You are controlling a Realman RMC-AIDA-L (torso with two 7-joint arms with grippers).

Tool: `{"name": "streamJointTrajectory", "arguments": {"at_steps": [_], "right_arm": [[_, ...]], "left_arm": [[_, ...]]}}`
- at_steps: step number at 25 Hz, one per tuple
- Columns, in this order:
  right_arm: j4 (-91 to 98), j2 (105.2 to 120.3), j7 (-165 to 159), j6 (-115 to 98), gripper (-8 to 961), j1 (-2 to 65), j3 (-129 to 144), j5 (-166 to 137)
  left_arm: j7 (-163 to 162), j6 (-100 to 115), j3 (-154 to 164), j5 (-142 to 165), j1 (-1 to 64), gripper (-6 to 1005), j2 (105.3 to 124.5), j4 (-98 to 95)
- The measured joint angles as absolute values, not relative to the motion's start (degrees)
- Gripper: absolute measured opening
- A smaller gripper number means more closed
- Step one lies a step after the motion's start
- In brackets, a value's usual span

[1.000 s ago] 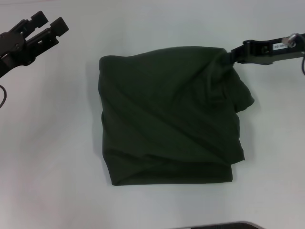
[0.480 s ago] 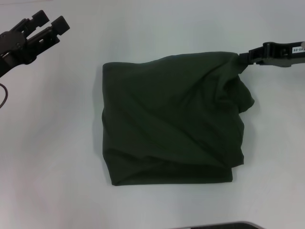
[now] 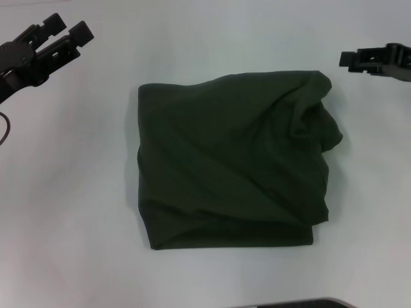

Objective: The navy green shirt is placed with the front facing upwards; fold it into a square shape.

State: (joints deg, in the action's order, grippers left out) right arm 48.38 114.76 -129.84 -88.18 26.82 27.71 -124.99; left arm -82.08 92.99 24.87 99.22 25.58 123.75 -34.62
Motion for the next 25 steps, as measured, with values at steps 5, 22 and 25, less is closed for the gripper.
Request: {"name": "streamJointTrajectory", "arguments": {"at_steps": [5,22,25], "right_arm": [[48.4,114.25,-127.1,-97.6,403,25.3,27.2,-122.5],[47.6,115.06,-134.5,-104.9,398,25.7,30.4,-133.1],[47.6,115.05,-135.6,-105.7,398,26.0,30.5,-134.8]], "left_arm": [[-82.1,93.2,25.2,99.2,25.9,918,123.76,-34.6],[-82.1,93.3,25.0,99.2,26.4,918,123.78,-34.3],[-82.1,93.3,25.0,99.2,26.4,918,123.76,-34.3]]}}
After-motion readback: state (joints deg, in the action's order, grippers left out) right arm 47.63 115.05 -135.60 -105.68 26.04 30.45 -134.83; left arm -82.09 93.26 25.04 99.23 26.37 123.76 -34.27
